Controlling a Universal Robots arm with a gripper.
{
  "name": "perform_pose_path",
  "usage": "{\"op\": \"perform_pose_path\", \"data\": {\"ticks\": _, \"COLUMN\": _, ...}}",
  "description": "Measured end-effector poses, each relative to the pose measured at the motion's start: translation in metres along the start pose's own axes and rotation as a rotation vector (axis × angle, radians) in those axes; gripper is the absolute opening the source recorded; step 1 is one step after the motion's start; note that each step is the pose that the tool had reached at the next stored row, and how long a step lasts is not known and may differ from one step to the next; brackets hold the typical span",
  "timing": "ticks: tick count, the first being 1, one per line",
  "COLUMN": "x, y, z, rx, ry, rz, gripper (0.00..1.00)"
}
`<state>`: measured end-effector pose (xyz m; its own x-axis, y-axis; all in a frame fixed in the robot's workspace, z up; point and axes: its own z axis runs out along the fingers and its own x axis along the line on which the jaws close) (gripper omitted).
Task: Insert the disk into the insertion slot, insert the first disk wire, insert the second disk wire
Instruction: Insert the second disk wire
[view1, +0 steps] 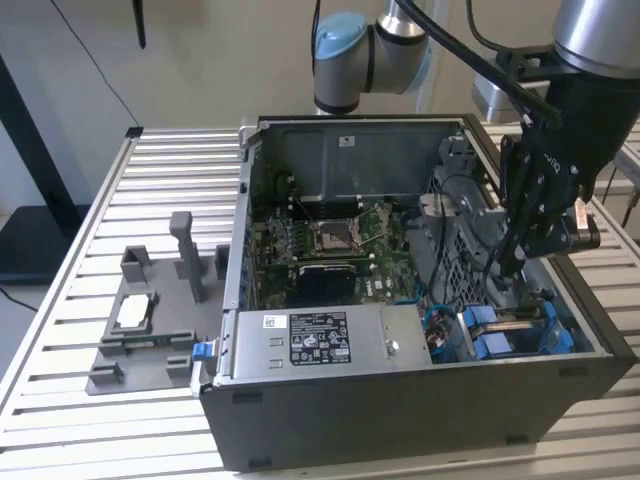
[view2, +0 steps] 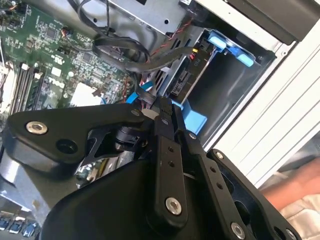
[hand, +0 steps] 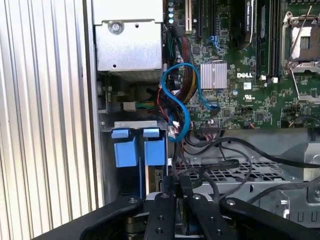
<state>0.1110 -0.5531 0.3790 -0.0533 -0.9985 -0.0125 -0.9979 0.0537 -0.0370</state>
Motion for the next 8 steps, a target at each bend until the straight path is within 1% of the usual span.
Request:
{"op": "perform_pose_path", "data": {"ticks": 3, "x": 0.0035, "y": -0.0001, "z": 0.0025, "rx": 0.0077, "ry": -0.0006, "rz": 0.0, "gripper": 0.16}}
{"op": "perform_pose_path", "data": {"ticks": 8, "x": 0.01, "y": 0.0, "z": 0.0061, "rx": 0.0172, "ry": -0.001, "rz": 0.0, "gripper": 0.16}}
